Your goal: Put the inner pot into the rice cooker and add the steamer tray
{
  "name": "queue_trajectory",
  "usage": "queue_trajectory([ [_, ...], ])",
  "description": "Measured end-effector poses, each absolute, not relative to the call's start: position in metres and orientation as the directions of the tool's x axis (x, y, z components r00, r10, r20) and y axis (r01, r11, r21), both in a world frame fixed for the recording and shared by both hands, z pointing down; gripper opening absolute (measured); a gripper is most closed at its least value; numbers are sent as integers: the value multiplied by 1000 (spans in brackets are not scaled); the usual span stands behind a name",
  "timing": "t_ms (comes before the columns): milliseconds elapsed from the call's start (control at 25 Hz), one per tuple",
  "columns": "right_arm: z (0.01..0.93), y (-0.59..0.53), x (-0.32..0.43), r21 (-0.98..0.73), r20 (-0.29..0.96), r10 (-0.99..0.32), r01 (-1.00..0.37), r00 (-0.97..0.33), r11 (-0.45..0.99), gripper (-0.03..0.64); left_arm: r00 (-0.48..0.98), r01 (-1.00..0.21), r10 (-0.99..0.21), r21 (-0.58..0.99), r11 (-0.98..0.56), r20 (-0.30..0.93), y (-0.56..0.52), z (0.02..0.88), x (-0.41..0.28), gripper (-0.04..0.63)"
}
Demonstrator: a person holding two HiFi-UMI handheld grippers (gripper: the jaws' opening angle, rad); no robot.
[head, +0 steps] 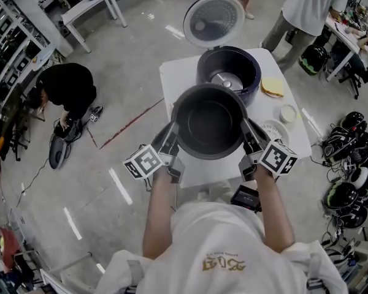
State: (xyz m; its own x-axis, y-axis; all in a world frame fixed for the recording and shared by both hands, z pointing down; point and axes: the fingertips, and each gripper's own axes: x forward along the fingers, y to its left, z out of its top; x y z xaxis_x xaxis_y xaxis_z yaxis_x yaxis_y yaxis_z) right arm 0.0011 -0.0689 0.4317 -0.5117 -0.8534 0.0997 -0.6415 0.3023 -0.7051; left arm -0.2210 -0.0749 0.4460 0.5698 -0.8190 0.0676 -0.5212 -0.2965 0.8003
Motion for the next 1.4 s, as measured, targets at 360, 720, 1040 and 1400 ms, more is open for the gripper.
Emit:
queue_trajectory([
  [360,404,-82,10,-701,43,-868,-634,-495,327,52,603,-516,-798,774,-367,23,-99,417,-212,54],
  [720,374,-100,21,-688,-9,-886,-640,-464,342,52,632,-469,-774,772,-429,-47,-124,384,-201,52],
  [1040,361,-121,32,-682,-27,-896,-647,-444,341,52,642,-464,-765,765,-447,-58,-148,371,-193,51],
  [1400,355,-149,39,-691,-38,-898,-638,-439,341,52,656,-428,-749,769,-474,-97,-181,359,-183,49],
])
